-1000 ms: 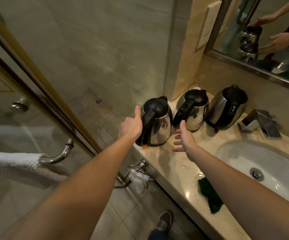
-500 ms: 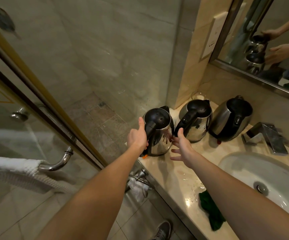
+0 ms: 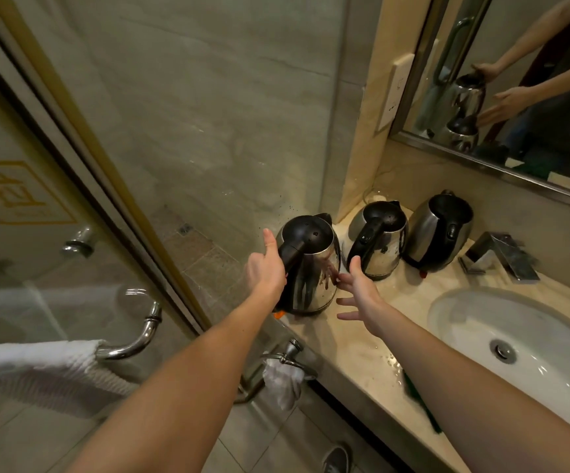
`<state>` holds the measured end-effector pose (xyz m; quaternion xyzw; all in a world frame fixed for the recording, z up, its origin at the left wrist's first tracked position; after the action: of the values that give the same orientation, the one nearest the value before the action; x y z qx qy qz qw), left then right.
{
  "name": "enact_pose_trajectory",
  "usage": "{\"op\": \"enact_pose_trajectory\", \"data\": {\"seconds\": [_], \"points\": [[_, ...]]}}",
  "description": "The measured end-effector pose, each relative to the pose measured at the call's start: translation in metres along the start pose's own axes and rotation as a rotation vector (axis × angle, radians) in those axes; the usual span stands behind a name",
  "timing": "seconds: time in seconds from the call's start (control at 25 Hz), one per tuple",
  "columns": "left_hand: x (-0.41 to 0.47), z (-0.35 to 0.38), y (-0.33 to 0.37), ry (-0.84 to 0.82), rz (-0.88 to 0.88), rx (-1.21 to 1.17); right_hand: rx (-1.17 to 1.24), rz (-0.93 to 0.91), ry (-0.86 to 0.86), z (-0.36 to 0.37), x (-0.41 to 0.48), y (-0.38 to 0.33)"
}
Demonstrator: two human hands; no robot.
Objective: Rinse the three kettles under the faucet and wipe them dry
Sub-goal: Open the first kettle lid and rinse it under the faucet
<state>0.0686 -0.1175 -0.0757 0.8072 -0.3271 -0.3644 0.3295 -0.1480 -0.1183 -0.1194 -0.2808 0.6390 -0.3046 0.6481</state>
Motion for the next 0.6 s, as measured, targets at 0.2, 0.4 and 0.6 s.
{"op": "enact_pose_trajectory", "data": {"seconds": [0.2,0.4,0.6], "points": [[-0.021,-0.027,0.021,-0.06,0.115,-0.028,0.044,-0.093,0.075,0.003,-0.049,-0.007],[-0.054,-0.026,0.042,-0.147,0.241,-0.011,0.109,-0.188,0.194,-0.014,-0.102,-0.006],[-0.104,0.002,0.068,-0.223,0.361,0.018,0.23,-0.218,0.319,-0.059,-0.149,-0.001]]}}
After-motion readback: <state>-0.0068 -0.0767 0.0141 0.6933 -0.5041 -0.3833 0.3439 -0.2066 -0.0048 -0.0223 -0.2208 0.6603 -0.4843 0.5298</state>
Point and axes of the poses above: each hand's wrist, its own x-axis towards the middle knuckle, its own z-axis out of the palm, y = z × x, the point moved 10 cm from there along x, towards the middle knuckle, and after that the axes turned 10 degrees about x, right-handed, at the moved point
